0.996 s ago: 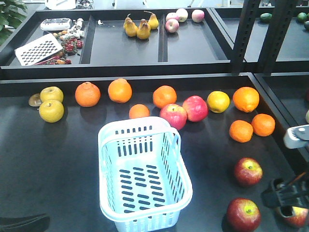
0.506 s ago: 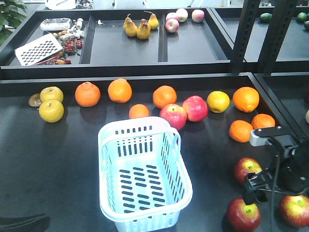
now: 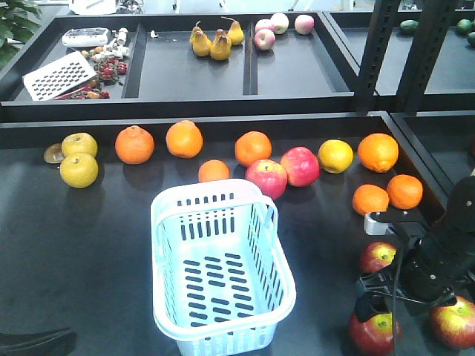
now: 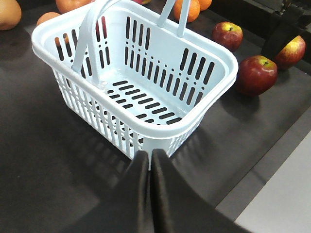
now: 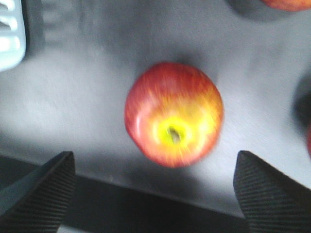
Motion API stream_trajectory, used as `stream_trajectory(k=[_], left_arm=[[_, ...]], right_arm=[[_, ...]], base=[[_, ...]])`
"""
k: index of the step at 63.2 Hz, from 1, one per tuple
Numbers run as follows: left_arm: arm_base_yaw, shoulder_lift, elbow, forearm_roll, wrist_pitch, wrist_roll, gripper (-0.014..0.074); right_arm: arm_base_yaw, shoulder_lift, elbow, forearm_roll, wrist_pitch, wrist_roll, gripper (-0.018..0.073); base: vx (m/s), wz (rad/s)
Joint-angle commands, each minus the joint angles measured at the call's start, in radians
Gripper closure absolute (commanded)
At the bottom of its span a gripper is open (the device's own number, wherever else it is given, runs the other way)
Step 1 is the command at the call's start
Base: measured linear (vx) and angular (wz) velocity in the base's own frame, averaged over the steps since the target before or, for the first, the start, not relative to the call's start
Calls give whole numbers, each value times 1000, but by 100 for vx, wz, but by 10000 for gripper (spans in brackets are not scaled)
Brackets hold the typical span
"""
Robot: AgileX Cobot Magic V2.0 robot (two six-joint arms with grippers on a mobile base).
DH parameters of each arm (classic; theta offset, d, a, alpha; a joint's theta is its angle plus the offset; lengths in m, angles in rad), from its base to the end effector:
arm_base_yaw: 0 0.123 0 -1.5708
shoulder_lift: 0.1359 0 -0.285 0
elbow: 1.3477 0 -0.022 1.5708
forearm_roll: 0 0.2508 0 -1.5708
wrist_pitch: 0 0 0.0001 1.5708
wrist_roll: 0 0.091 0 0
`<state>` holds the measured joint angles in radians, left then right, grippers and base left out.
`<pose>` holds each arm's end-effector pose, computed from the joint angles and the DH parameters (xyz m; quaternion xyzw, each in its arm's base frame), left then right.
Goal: Pick three apples into basket with both arms
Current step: 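Reach the right gripper to the nearest red apple and grasp it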
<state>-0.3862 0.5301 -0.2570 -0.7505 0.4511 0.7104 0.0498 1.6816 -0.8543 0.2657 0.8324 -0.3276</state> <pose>0.0838 -0.0634 0.2306 0.2431 0.8251 -0.2197 0.4603 0.2697 0.0312 0.1572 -0.0983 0.9903 0.0971 0.0127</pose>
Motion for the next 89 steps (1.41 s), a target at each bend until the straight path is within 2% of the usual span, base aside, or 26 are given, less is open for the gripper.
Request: stream_trajectory(k=[1,34,51,55,62,69,74,78,85,89], left_arm=[[0,2,-20,-32,-45,-10,604],[0,2,-20,-32,-45,-10,604],[0,2,-20,-32,-45,-10,604],[0,2,-20,-32,-45,-10,604],[0,2,-20,-32,-45,-10,604],[0,2,-20,-32,-45,-10,604],[0,2,-20,-32,-45,-10,604],[0,2,-20,-32,-45,-10,604],[0,2,-20,-32,-45,-10,604],[0,2,-20,-32,-45,-10,604]], right_arm=[[1,-13,-26,13,-15,-14,-56],[1,121,-27,8,-64,-13,-40],[1,164,-27,46,-110,-14,-8],[1,163,-27,50,-109,-24,29],[1,153,-27,54,-102,-47,153],[1,105,-27,62,-84,-52,347],[1,30,-28,83,-63,-86,493],[1,-35,-37,113,-23,-119,576],[1,-172,-59,212,58,-174,568],[2,-255,-63,325,83,-238,567]], base=[[0,0],[0,0],[0,0],[0,0],[0,0],[0,0],[0,0],[0,0],[0,0],[0,0]])
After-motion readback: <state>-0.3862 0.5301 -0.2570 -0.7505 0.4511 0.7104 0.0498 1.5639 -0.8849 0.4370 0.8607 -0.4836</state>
